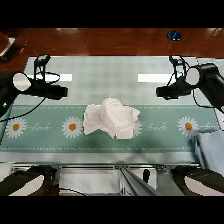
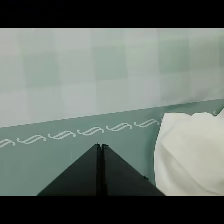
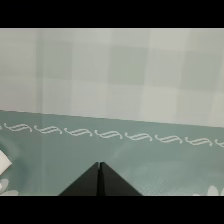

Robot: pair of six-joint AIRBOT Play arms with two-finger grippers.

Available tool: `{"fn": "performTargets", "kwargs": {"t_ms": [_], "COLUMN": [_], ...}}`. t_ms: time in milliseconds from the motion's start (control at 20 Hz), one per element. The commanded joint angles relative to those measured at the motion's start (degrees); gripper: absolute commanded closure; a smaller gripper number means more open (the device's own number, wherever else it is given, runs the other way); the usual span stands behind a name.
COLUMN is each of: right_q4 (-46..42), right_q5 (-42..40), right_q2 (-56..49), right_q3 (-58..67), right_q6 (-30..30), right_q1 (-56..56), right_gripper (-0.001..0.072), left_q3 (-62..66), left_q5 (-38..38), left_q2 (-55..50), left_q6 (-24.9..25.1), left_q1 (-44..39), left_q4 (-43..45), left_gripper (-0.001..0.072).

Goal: Fold the shirts.

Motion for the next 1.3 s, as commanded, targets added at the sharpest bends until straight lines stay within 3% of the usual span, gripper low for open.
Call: {"fn": "performTargets", "kwargs": {"t_ms": [0, 500, 750, 800, 850, 900, 950, 1250], "right_q4": [0.02, 0.02, 0.02, 0.11, 0.17, 0.17, -0.04, -8.83], "right_q5": [0.02, 0.0, -6.19, -8.48, -10.99, -12.7, -12.92, -6.71], "right_q2": [0.04, 0.04, 0.02, 0.04, 0.02, 0.02, 0.02, 3.17], "right_q3": [0.0, 0.0, 0.0, 0.0, 0.0, 0.0, 0.0, -2.86], "right_q6": [0.02, 0.04, 0.07, 0.13, 0.11, 0.39, 0.98, 6.54], "right_q1": [0.02, 0.02, 0.02, 0.02, 0.02, 0.02, 0.02, -1.16], "right_gripper": [0.0693, 0.0693, 0.0693, 0.0693, 0.0692, 0.0604, 0.0286, 0.0294], "left_q3": [-0.02, -0.02, -0.04, -0.04, -0.04, -0.02, 0.0, -1.22], "left_q5": [0.0, 0.39, 3.69, 5.51, 7.17, 8.5, 8.96, -0.15], "left_q2": [-0.02, -0.04, -0.04, -0.04, -0.07, -0.17, -0.31, -0.33], "left_q6": [0.0, 0.02, -0.02, -0.04, -0.04, -0.24, -0.22, 2.38], "left_q1": [0.0, 0.0, 0.0, -0.02, -0.17, -0.5, -0.87, -1.79], "left_q4": [0.02, 0.02, 0.02, -0.11, -1.14, -2.56, -3.69, -10.34], "left_gripper": [0.0686, 0.0686, 0.0685, 0.0658, 0.0424, 0.0207, 0.0198, 0.02]}}
